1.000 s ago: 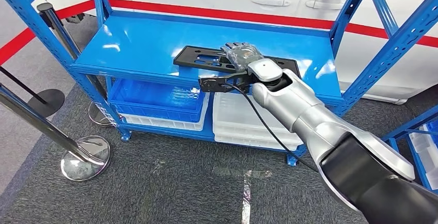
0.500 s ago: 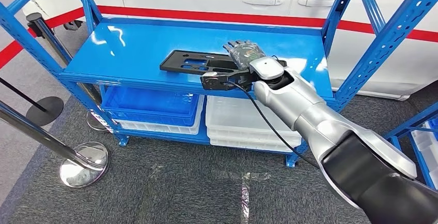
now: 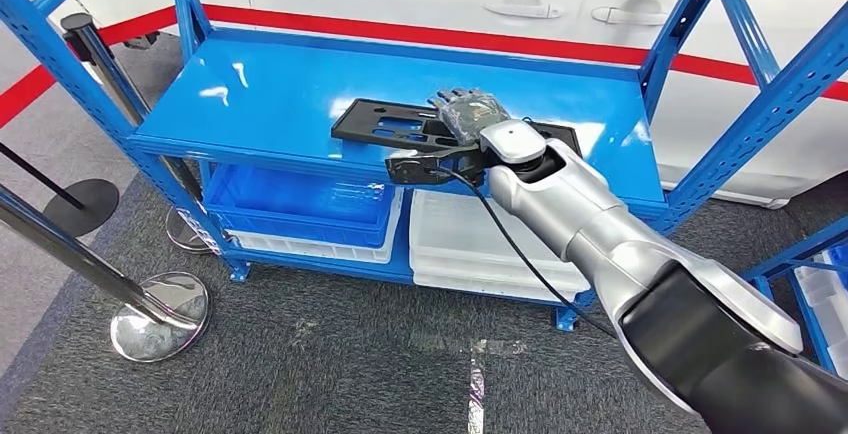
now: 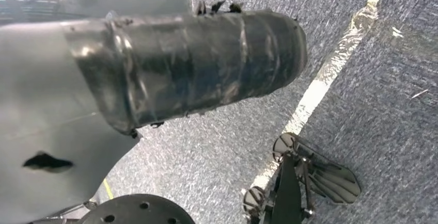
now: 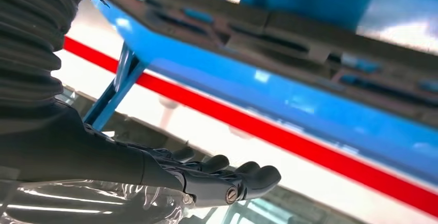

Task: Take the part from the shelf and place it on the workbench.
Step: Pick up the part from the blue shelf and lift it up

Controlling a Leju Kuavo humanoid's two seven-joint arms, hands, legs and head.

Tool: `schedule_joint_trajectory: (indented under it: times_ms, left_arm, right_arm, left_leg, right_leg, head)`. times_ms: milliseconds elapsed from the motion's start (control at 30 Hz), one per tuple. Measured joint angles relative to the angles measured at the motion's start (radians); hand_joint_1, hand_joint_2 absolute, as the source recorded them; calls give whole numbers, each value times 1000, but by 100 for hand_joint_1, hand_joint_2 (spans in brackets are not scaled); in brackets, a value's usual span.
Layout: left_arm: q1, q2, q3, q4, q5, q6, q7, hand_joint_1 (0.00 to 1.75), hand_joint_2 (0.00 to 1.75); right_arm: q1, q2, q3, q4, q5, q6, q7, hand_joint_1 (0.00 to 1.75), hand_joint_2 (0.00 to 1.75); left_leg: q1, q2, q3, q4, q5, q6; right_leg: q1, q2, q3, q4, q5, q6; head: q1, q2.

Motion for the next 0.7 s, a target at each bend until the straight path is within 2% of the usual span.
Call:
schedule_joint_trajectory:
  times_ms: [67, 100, 133, 200, 267, 300, 333, 400, 433, 467, 500, 533, 600, 633, 700]
  left_arm:
    - [1, 0, 0, 0, 0, 1, 2, 0, 0]
    - [1, 0, 0, 0, 0, 1, 3, 0, 0]
    - [0, 0, 0, 0, 0, 2, 5, 0, 0]
    - [0, 0, 0, 0, 0, 2, 7, 0, 0]
    - [1, -1, 0, 0, 0, 2, 9, 0, 0]
    - [1, -2, 0, 0, -1, 1, 9, 0, 0]
    - [1, -2, 0, 0, -1, 1, 9, 0, 0]
    - [0, -1, 0, 0, -1, 1, 9, 0, 0]
    - [0, 0, 0, 0, 0, 0, 8, 0, 0]
    - [1, 0, 0, 0, 2, -1, 6, 0, 0]
    - [2, 0, 0, 0, 3, -3, 3, 0, 0]
    - [3, 0, 0, 0, 4, -5, 0, 0, 0]
    - [3, 2, 0, 0, 5, -6, -1, 0, 0]
    - [1, 2, 0, 0, 4, -6, 0, 0, 0]
    - [-1, 3, 0, 0, 0, -6, 3, 0, 0]
  right_arm:
    - [4, 0, 0, 0, 0, 4, -1, 0, 175]
    - [4, -1, 0, 1, 0, 8, -3, 0, 175]
    - [7, -1, 0, 1, 0, 10, -6, 0, 175]
    - [17, -2, 1, 1, 0, 13, -11, 0, 175]
    - [25, -4, 1, 3, 0, 12, -14, 0, 175]
    - [27, -4, 2, 3, 0, 11, -15, 0, 175]
    - [28, -5, 2, 4, 0, 11, -17, 0, 175]
    - [35, -4, 2, 4, -1, 11, -19, 0, 175]
    - [40, -4, 2, 5, -2, 12, -20, 0, 175]
    - [46, -4, 2, 6, -2, 13, -23, 0, 175]
    - [51, -4, 2, 6, -3, 13, -26, 0, 175]
    - [54, -4, 3, 7, -3, 14, -29, 0, 175]
    - [55, -4, 3, 7, -3, 14, -31, 0, 175]
    - [55, -4, 3, 8, -3, 13, -31, 0, 175]
    - [58, -4, 3, 8, -4, 12, -32, 0, 175]
  left_leg:
    - [1, -2, 3, 9, -10, -5]
    - [0, -2, 2, 14, -15, -10]
    - [-1, -2, 0, 16, -17, -15]
    - [-3, -3, -2, 16, -18, -25]
    - [0, -1, -6, 21, -25, -35]
    - [0, 0, -15, 42, -40, -40]
    - [1, 1, -33, 82, -62, -45]
    - [2, 1, -92, 205, -114, -52]
    - [3, 1, -121, 259, -127, -54]
    - [3, 1, -138, 284, -124, -56]
    - [3, 1, -138, 272, -103, -56]
    - [3, 2, -119, 224, -68, -54]
    - [1, 2, -59, 87, -6, -48]
    - [-1, 1, -37, 39, 9, -44]
    - [-5, -1, -23, 11, 9, -36]
  right_leg:
    - [-1, -1, 50, -120, 68, -4]
    - [2, -1, 75, -176, 87, -7]
    - [4, -1, 91, -208, 93, -9]
    - [8, 1, 98, -223, 89, -14]
    - [3, 2, 102, -229, 91, -22]
    - [0, 2, 105, -233, 92, -26]
    - [-3, 3, 108, -236, 93, -30]
    - [-3, 3, 113, -237, 90, -36]
    - [-2, 3, 115, -236, 89, -37]
    - [-2, 3, 117, -236, 88, -38]
    - [-2, 3, 119, -236, 86, -39]
    - [-3, 3, 122, -236, 85, -38]
    - [-1, 4, 126, -235, 81, -33]
    - [1, 5, 126, -235, 80, -29]
    - [5, 5, 124, -237, 80, -20]
  head:
    - [0, 0]
    - [0, 0]
    - [0, 0]
    - [0, 0]
    - [0, 0]
    - [-1, 0]
    - [-2, 0]
    - [-5, 0]
    - [-5, 0]
    - [-5, 0]
    - [-5, 0]
    - [-5, 0]
    - [-5, 0]
    - [-4, 0]
    - [-4, 0]
